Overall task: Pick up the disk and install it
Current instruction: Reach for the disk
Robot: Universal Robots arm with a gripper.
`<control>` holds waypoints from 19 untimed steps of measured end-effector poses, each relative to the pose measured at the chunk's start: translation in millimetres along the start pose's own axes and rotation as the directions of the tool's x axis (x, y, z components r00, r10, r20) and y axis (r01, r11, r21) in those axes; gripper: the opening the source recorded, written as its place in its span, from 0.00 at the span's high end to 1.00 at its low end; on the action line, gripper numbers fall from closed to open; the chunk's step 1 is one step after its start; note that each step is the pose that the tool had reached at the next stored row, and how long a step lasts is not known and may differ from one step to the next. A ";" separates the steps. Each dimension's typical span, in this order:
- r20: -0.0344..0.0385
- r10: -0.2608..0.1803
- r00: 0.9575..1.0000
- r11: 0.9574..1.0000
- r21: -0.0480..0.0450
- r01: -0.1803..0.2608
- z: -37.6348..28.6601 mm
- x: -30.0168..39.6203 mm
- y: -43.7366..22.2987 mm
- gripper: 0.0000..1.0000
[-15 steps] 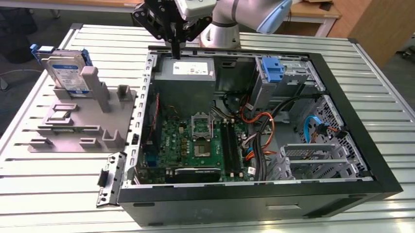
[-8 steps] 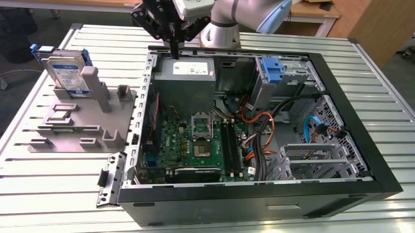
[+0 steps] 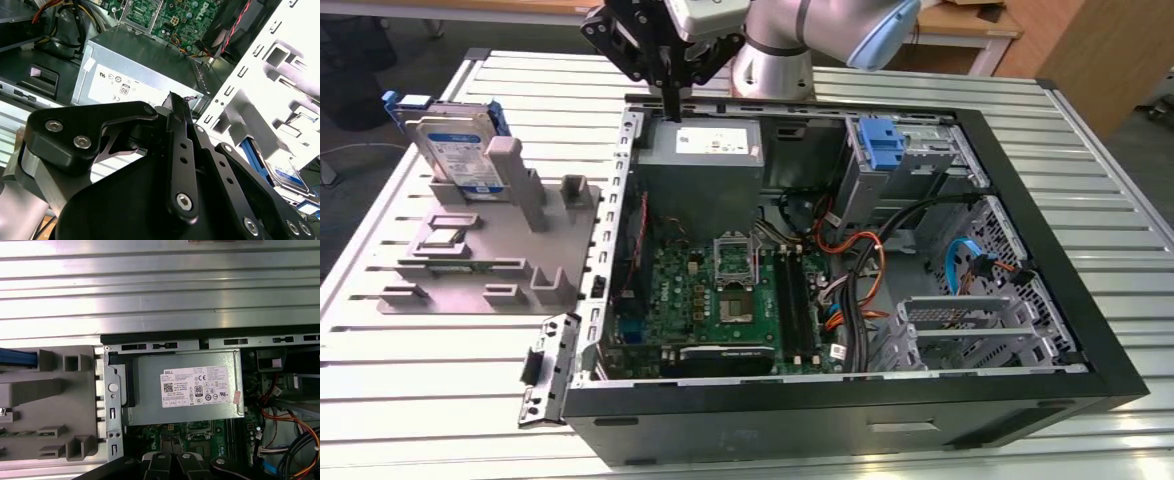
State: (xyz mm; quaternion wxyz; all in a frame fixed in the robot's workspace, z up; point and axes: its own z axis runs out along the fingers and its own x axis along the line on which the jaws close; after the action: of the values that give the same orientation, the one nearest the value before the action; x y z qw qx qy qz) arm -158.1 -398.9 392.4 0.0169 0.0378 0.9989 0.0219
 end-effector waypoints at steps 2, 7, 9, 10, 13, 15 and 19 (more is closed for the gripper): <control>0.000 0.000 1.000 1.000 0.000 0.000 0.0 0.1 0.0 0.90; 0.000 0.000 1.000 1.000 0.000 0.000 0.0 0.1 0.0 0.90; 0.000 0.000 1.000 1.000 0.000 0.000 0.0 1.2 -0.1 0.90; 0.000 0.000 1.000 1.000 0.000 0.000 0.0 2.1 -0.2 0.90; 0.000 0.000 1.000 1.000 0.000 0.000 0.1 4.7 -0.4 0.90; 0.000 0.000 1.000 1.000 0.000 0.000 0.3 8.1 -0.6 0.90; 0.000 0.000 1.000 1.000 0.000 0.000 0.9 19.2 -1.5 0.90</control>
State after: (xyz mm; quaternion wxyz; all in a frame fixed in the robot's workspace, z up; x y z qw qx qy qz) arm -177.3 -398.9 390.8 0.0168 0.0377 0.9989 0.0218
